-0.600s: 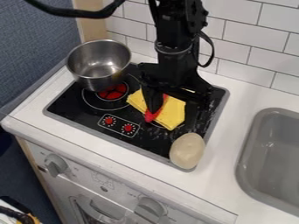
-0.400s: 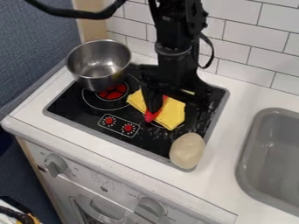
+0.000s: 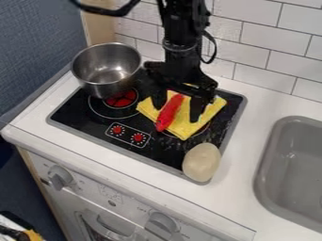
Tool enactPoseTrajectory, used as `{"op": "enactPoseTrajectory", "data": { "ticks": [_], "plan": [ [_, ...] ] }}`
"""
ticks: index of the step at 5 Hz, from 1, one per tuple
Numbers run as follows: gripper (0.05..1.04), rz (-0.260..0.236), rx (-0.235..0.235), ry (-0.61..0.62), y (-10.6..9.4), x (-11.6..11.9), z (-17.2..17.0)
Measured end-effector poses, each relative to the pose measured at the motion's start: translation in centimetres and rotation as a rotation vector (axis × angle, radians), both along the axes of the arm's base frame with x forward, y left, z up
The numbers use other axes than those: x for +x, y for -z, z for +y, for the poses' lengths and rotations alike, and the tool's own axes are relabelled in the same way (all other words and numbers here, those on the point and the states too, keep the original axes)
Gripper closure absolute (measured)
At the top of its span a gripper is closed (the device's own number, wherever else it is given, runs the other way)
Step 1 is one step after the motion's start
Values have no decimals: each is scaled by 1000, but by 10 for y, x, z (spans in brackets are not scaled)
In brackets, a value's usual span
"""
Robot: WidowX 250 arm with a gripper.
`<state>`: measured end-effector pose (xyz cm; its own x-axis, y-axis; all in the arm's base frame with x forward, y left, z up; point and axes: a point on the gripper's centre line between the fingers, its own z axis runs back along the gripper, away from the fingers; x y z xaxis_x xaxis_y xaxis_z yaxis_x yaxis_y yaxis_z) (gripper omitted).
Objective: Move the red object to the bottom of the stove
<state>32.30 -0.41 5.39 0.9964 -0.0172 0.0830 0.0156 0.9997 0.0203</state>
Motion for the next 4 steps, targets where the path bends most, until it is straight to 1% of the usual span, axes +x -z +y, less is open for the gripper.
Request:
{"op": "enactPoseTrajectory", "data": {
  "ticks": [1, 2, 3, 4],
  "plan": [
    [78, 12, 30, -34, 13, 17, 13],
    [78, 32, 48, -38, 23, 21, 15],
    [78, 34, 53, -39, 27, 27, 16],
    [78, 46, 59, -36, 31, 28, 17]
  ]
}}
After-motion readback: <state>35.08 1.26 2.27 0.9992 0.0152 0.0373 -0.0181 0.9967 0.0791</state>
